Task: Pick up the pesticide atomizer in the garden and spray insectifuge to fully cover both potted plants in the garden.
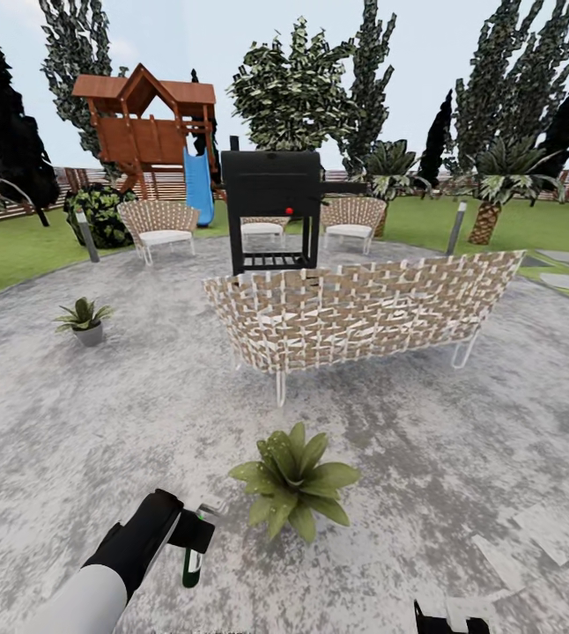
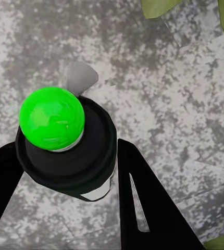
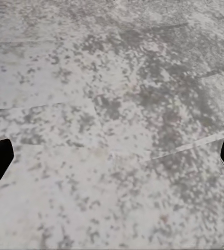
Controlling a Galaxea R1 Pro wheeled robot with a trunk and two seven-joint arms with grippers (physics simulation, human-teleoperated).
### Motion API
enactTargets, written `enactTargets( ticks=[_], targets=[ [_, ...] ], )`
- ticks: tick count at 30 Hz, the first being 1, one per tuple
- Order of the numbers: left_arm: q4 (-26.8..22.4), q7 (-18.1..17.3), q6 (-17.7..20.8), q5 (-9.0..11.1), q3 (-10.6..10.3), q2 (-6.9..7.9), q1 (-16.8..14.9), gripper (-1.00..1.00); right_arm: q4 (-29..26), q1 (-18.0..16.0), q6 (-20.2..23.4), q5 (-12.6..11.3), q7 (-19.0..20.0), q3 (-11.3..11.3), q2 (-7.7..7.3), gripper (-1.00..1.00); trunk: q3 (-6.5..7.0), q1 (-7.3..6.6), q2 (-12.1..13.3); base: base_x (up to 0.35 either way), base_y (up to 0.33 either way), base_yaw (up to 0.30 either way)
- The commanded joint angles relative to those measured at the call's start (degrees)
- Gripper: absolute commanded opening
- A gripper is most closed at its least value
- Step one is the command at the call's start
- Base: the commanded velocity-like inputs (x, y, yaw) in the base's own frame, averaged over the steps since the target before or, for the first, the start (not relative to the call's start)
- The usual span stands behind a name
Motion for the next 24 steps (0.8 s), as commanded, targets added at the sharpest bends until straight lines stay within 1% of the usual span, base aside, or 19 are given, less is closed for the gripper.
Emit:
enactTargets(
  ticks=[1, 4, 7, 11, 14, 22, 23, 24],
  targets=[
    [-0.1, -0.5, 0.3, -0.6, -0.1, -0.01, 0.0, -1.0, 0.1, 0.0, -0.2, 0.6, -0.3, -0.3, -0.02, 1.0, -0.06, -0.01, 0.0, 0.0, -0.273, 0.278],
    [-0.1, -0.5, 0.4, -0.7, -0.2, -0.01, 0.0, -1.0, 0.1, 0.0, -0.2, 0.6, -0.4, -0.3, -0.02, 1.0, -0.06, -0.01, 0.0, 0.0, -0.273, 0.252],
    [0.0, -0.5, 0.6, -0.8, -0.3, 0.42, 0.0, -1.0, 0.0, 0.0, -0.2, 0.6, -0.5, -0.4, -0.02, 1.0, -0.06, -0.01, 0.0, 0.0, -0.214, 0.01],
    [0.0, -0.5, 0.6, -0.8, -0.3, 0.43, 0.0, -1.0, 0.0, 0.0, -0.2, 0.6, -0.5, -0.4, -0.02, 1.0, -0.06, -0.01, 0.0, 0.0, -0.028, 0.008],
    [0.0, -0.5, 0.6, -0.8, -0.3, 0.27, 0.0, -1.0, 0.1, 0.0, -0.2, 0.6, -0.5, -0.4, -0.02, 1.0, -0.06, -0.01, 0.0, 0.0, -0.002, 0.113],
    [0.1, -0.5, 0.6, -0.8, -0.4, 0.11, 0.1, -1.0, 0.1, 0.0, -0.2, 0.6, -0.5, -0.4, -0.02, 1.0, -0.06, -0.01, 0.0, 0.0, 0.0, 0.255],
    [0.1, -0.5, 0.5, -0.8, -0.5, 0.1, 0.4, -1.0, 0.1, 0.0, -0.2, 0.6, -0.5, -0.3, -0.02, 1.0, -0.06, -0.01, 0.0, 0.0, 0.0, 0.237],
    [0.1, -0.5, 0.5, -0.9, -1.6, 0.05, 0.8, -1.0, 0.1, 0.0, -0.2, 0.6, -0.5, -0.4, -0.02, 1.0, -0.06, -0.01, 0.0, 0.0, 0.0, 0.128]
  ],
)
